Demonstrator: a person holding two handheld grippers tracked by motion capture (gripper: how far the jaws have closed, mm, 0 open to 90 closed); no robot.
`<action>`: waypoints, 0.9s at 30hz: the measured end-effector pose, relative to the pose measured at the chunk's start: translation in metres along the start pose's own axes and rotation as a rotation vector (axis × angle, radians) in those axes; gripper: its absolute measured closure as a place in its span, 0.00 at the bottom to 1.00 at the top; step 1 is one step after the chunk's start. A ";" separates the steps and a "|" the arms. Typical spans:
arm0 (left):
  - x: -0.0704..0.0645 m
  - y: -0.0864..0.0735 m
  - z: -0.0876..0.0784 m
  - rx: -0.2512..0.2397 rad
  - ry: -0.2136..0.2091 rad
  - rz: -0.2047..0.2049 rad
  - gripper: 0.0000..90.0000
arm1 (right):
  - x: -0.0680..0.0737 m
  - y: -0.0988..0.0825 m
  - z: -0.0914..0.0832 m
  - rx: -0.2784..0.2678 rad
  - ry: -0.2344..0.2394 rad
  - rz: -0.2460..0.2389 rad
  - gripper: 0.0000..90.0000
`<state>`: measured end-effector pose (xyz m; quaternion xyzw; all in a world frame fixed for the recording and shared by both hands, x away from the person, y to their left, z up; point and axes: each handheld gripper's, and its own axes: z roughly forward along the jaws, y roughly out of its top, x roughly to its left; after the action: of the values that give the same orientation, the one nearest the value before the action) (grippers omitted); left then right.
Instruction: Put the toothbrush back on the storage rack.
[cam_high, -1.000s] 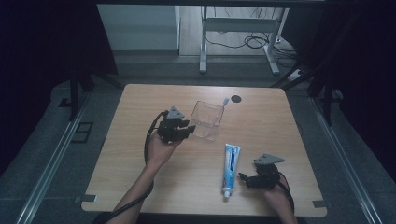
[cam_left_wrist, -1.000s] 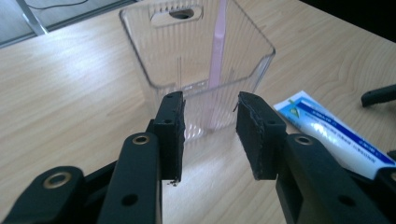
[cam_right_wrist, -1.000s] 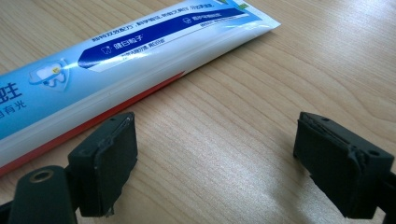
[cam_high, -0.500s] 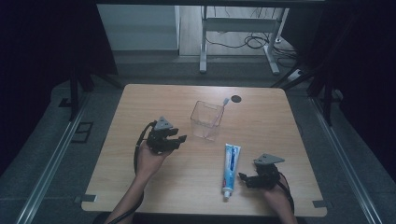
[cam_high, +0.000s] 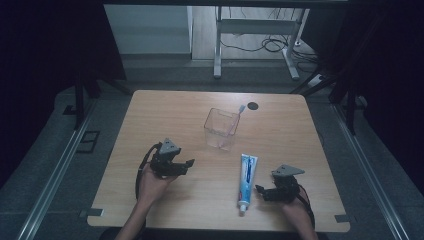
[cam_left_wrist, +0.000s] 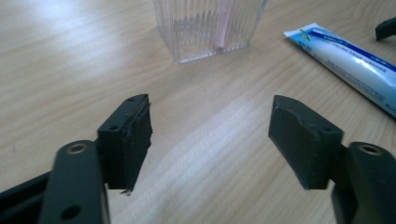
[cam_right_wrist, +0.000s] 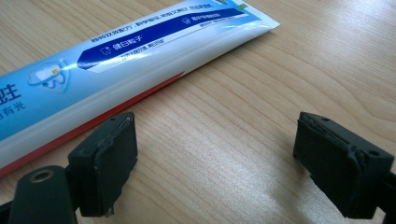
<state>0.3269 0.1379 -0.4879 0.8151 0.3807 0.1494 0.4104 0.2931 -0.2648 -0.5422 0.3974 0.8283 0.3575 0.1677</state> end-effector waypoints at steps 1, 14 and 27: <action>0.000 -0.002 -0.001 0.002 0.000 0.000 0.32 | 0.000 0.000 0.000 0.000 0.000 0.000 0.15; -0.006 -0.037 -0.005 0.054 -0.007 -0.034 0.16 | 0.000 0.000 0.000 0.000 0.000 0.000 0.15; -0.014 -0.061 0.003 0.142 0.041 0.010 0.01 | 0.000 0.000 0.000 -0.001 0.001 -0.001 0.15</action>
<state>0.2895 0.1487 -0.5365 0.8407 0.3947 0.1407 0.3429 0.2932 -0.2648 -0.5422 0.3966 0.8284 0.3581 0.1680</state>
